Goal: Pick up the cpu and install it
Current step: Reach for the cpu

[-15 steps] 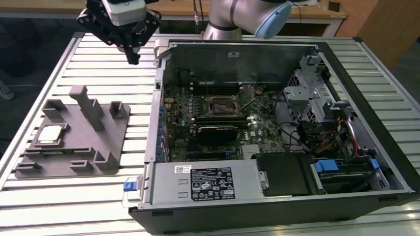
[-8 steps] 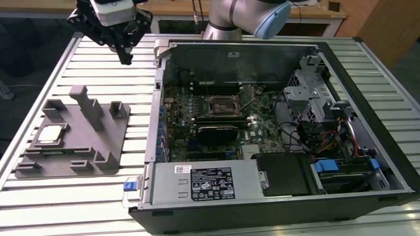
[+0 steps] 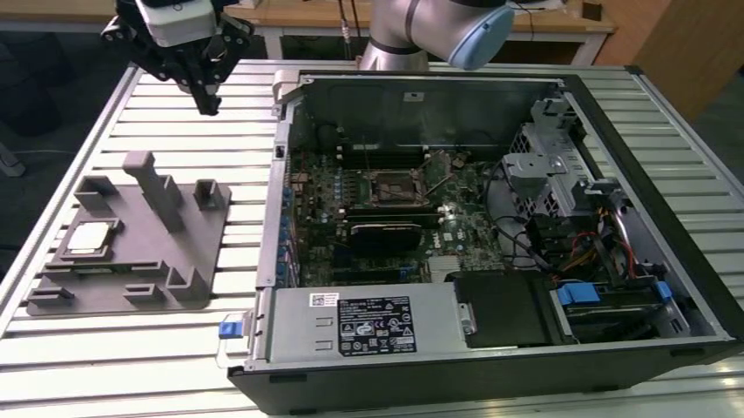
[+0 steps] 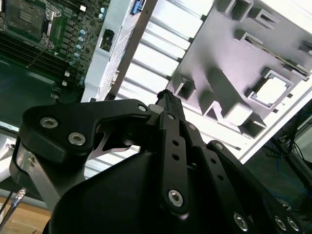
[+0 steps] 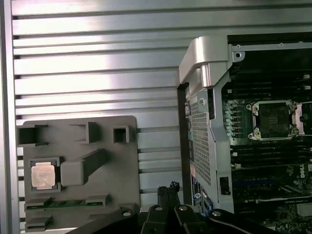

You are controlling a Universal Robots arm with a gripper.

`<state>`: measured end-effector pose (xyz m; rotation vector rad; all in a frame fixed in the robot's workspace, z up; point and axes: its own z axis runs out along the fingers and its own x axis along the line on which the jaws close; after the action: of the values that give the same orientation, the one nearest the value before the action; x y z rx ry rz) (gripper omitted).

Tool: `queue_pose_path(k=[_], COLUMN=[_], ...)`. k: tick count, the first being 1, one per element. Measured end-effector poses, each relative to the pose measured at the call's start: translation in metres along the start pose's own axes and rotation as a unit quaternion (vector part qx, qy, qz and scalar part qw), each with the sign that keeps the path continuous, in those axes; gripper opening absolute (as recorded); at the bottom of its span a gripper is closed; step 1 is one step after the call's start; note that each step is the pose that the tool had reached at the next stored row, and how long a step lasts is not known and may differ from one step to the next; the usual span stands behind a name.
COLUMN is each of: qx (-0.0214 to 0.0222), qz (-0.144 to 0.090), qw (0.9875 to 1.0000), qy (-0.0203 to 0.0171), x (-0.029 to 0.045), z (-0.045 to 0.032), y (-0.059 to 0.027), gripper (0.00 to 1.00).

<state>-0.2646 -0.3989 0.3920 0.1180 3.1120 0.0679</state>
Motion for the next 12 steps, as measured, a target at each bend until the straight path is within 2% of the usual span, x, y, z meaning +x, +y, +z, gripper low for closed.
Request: queue_pose_path(k=[12], qx=[0.0000], qz=[0.000], qw=[1.0000], qy=[0.0000], x=[0.0251], z=[0.0004], y=[-0.0020], gripper=[0.11])
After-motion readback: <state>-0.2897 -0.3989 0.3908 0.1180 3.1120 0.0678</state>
